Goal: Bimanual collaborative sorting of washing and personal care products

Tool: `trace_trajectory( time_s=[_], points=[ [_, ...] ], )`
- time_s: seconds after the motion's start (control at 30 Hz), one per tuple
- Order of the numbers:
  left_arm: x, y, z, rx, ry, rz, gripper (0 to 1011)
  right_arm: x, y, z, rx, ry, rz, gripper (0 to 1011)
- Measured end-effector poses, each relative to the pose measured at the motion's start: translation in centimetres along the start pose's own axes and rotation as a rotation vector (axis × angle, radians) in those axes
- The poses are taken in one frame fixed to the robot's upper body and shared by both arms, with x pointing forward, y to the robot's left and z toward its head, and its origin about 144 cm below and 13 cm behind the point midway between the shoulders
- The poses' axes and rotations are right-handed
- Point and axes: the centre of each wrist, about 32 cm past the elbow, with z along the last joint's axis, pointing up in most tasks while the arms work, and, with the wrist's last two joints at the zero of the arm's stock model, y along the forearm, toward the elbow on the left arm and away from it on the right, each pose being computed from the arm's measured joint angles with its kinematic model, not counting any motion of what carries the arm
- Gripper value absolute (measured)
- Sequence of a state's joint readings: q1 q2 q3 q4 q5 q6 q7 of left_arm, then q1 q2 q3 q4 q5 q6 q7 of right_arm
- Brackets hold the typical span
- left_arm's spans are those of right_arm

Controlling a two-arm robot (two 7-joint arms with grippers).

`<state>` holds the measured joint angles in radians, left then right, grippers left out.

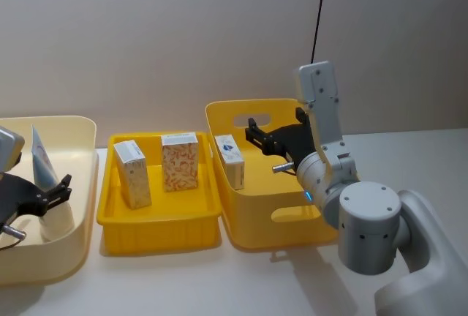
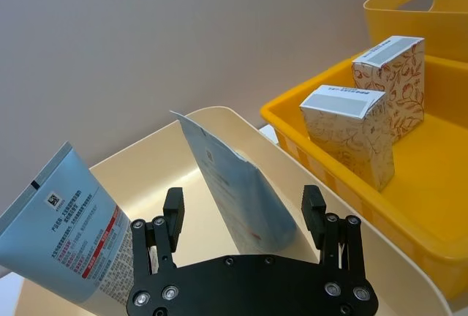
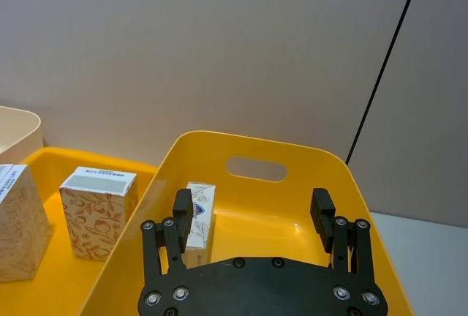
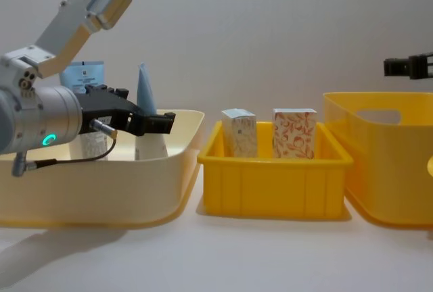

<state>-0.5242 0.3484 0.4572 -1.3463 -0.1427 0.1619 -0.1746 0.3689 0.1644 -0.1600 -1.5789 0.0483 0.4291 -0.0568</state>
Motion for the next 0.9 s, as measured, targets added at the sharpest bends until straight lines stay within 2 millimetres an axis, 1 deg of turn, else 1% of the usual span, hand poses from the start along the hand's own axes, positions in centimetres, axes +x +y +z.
trace_trajectory(
  time_s=[0.9],
  points=[
    [0.00, -0.30, -0.16, 0.003, -0.007, 0.007, 1004, 0.00, 0.00, 0.00, 0.000, 0.000, 0.000, 1001]
  ],
)
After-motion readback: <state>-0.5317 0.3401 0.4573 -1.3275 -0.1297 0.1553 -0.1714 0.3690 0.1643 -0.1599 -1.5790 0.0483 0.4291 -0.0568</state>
